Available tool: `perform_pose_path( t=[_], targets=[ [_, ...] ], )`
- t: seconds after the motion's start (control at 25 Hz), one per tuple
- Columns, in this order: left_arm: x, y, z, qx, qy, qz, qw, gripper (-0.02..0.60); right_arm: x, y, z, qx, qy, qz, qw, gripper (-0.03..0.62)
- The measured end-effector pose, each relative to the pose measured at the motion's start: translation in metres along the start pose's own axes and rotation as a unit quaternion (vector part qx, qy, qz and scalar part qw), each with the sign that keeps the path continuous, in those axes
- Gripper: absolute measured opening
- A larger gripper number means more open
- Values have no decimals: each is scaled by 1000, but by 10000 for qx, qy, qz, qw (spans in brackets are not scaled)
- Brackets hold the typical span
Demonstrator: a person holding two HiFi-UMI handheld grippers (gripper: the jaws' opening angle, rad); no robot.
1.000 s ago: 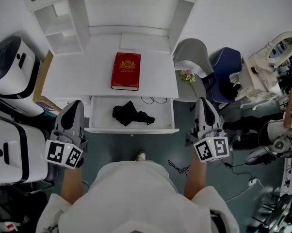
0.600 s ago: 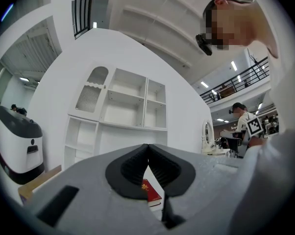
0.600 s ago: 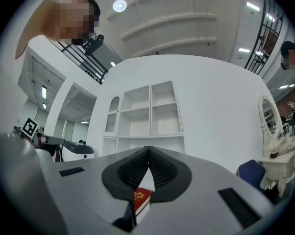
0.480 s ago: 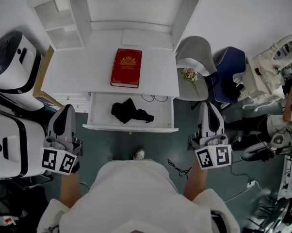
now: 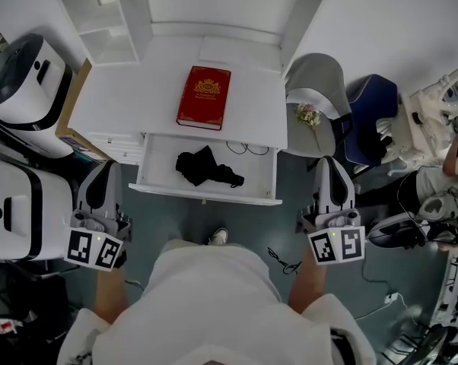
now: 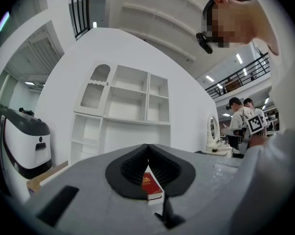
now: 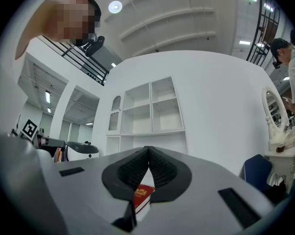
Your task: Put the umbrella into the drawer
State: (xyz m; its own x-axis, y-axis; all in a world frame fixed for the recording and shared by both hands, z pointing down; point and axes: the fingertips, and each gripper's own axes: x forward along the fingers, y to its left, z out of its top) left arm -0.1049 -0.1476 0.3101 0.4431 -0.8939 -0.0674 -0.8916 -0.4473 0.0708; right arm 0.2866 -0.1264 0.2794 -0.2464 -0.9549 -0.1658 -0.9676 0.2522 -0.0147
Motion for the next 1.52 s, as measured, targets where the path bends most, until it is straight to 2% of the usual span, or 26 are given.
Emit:
perform_pose_path(
  t=[0.32, 0.56, 0.72, 0.8, 1.52],
  targets=[
    [-19, 0, -1, 155, 63, 284, 9995, 14, 10, 6, -23, 80, 68, 223, 9997, 2],
    [-20, 0, -2, 190, 72, 313, 9993, 14, 14, 13, -31, 101, 110, 327, 9994, 2],
    [-17, -3, -7, 153, 84, 271, 9995, 14, 14, 32, -40, -250, 393, 829, 9955, 0],
    [-14, -5, -8, 132, 83, 246, 9996, 14, 16, 38, -43, -352, 498, 949, 9936, 0],
    [6, -23, -12, 220, 265, 201, 9992, 15, 30, 29, -62, -251, 672, 1076, 9916, 0]
  ],
)
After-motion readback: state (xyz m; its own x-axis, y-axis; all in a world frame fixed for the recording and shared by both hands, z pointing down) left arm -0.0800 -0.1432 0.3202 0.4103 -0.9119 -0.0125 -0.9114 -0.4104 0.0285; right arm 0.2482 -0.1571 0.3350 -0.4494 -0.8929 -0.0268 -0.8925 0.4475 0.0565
